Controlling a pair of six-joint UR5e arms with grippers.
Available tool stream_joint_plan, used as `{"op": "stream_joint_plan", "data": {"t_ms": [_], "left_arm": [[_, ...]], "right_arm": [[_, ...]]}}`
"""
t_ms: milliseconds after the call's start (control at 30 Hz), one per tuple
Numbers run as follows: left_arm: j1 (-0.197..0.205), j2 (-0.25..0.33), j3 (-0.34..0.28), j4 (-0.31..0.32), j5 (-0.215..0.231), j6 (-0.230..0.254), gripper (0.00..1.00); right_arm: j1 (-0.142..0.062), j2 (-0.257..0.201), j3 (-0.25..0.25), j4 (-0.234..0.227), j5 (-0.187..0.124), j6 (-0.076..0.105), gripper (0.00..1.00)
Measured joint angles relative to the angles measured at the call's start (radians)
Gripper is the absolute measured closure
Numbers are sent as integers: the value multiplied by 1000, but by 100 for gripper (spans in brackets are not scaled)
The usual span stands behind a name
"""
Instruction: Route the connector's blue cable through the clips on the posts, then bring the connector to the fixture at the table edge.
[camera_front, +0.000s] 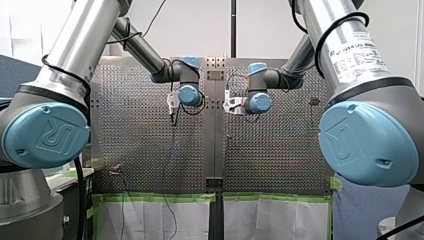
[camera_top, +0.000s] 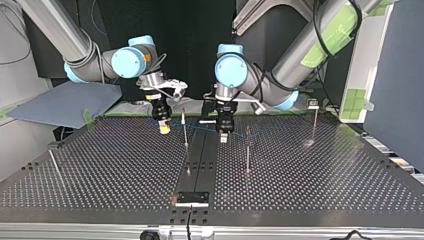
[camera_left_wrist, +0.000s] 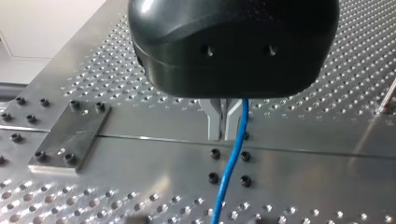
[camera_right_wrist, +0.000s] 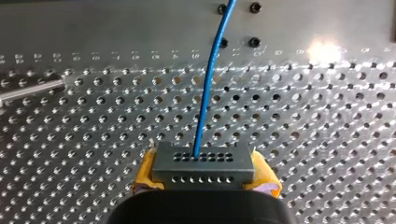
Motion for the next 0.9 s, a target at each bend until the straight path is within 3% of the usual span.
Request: {"op": "stream_joint_plan", "data": {"t_ms": [267, 633, 900], "left_arm": [[-13, -10, -46, 47, 2, 2, 100], [-51, -84, -57, 88, 0, 2, 100], [-79, -138, -67, 107, -19, 1, 100]], "right_arm": [[-10, 0, 24, 44, 5, -1, 100], [-30, 1, 100, 6, 12, -3, 100], [-43, 2, 122, 1, 11, -4, 100]]}}
